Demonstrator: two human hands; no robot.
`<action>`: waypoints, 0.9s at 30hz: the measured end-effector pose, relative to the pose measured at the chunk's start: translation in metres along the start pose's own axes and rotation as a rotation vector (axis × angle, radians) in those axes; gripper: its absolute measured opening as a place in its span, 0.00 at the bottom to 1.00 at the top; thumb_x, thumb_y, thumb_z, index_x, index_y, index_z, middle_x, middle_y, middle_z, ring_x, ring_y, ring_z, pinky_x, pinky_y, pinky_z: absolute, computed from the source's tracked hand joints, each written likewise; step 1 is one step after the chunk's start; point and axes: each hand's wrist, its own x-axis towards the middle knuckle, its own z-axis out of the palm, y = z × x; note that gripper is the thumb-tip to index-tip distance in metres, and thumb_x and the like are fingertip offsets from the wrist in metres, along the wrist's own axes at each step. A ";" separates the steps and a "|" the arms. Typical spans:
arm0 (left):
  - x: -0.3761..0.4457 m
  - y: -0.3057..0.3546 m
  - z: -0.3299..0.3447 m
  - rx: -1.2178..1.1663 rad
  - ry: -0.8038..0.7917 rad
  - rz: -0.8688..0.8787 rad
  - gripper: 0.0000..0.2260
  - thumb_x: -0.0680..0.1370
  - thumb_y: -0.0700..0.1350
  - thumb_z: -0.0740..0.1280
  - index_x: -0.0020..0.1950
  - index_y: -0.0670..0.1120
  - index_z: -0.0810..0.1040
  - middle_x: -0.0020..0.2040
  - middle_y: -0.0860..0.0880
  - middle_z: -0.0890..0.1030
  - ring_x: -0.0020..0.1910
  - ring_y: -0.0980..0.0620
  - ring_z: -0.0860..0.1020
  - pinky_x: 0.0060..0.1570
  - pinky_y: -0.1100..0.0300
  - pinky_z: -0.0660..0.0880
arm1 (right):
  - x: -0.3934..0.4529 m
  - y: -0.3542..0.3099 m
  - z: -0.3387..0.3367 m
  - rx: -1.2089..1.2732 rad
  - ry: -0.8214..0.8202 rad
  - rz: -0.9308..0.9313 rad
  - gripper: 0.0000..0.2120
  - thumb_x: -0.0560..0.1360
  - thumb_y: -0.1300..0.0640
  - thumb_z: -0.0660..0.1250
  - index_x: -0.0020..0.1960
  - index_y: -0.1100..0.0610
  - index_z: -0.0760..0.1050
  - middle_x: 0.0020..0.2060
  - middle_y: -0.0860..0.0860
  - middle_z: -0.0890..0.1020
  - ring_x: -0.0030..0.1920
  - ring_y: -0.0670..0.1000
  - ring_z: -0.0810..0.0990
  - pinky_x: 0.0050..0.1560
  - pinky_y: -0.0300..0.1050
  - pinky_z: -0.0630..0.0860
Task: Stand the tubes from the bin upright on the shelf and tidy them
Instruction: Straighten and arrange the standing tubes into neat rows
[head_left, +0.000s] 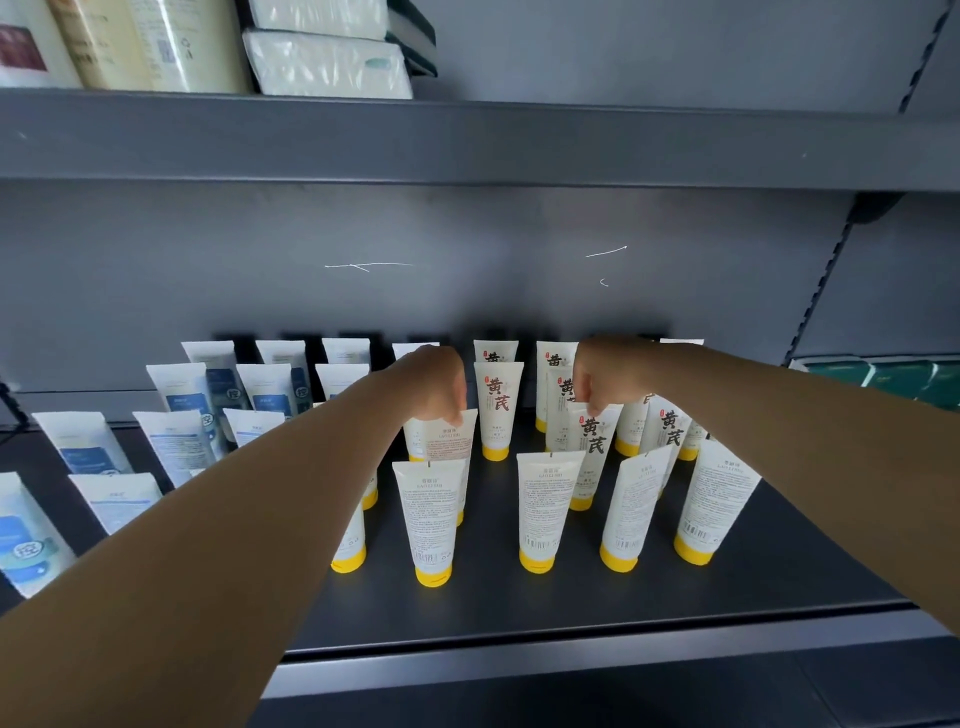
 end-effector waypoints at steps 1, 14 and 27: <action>0.000 0.002 0.001 0.005 0.011 0.001 0.14 0.72 0.44 0.73 0.56 0.42 0.80 0.54 0.45 0.82 0.53 0.47 0.79 0.55 0.55 0.76 | 0.000 0.000 0.000 -0.001 -0.001 0.000 0.12 0.73 0.59 0.70 0.57 0.57 0.80 0.55 0.51 0.81 0.47 0.47 0.75 0.50 0.37 0.70; 0.010 0.020 0.006 -0.055 0.051 -0.090 0.15 0.72 0.42 0.73 0.56 0.40 0.77 0.52 0.44 0.81 0.52 0.46 0.79 0.51 0.56 0.76 | 0.007 0.004 0.001 -0.071 -0.022 -0.051 0.16 0.73 0.56 0.71 0.59 0.59 0.79 0.55 0.52 0.81 0.54 0.52 0.79 0.59 0.46 0.76; 0.018 0.025 0.002 -0.147 0.040 0.013 0.16 0.73 0.37 0.70 0.61 0.44 0.79 0.59 0.44 0.79 0.52 0.44 0.80 0.42 0.61 0.72 | 0.013 0.010 0.004 -0.031 -0.011 -0.057 0.15 0.71 0.57 0.73 0.57 0.58 0.80 0.53 0.51 0.83 0.52 0.51 0.80 0.57 0.46 0.77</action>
